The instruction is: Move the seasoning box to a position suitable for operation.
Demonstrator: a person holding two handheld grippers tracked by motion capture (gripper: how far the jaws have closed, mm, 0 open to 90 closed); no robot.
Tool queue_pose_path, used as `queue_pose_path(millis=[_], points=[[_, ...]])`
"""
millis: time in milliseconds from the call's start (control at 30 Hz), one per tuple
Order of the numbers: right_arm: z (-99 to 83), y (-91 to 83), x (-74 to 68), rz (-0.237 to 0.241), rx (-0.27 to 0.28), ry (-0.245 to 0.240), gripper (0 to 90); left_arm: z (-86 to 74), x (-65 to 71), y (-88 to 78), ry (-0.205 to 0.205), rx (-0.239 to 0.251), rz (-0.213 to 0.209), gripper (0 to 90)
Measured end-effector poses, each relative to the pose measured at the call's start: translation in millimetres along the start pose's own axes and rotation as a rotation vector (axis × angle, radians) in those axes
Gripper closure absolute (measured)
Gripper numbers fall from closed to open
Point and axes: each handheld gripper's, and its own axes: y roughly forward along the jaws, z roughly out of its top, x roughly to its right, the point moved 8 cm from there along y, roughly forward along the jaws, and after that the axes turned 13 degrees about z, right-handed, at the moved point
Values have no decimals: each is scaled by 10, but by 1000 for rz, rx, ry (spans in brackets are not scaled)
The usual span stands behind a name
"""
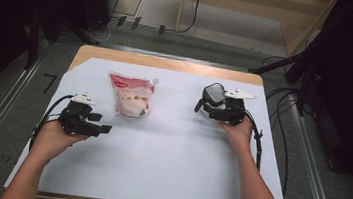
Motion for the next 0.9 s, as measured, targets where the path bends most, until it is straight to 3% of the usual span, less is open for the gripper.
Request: queue_pose_path(millis=[233, 700, 733, 900], points=[[57, -85, -144, 20, 25, -17, 155, 69, 66, 29, 19, 1, -40, 398], [11, -185, -461, 82, 11, -48, 155, 177, 183, 104, 59, -6, -76, 397], [-4, -180, -508, 109, 16, -38, 155, 187, 198, 115, 64, -5, -76, 397], [-29, -163, -570, 125, 11, -43, 155, 212, 225, 137, 72, 0, -78, 397]])
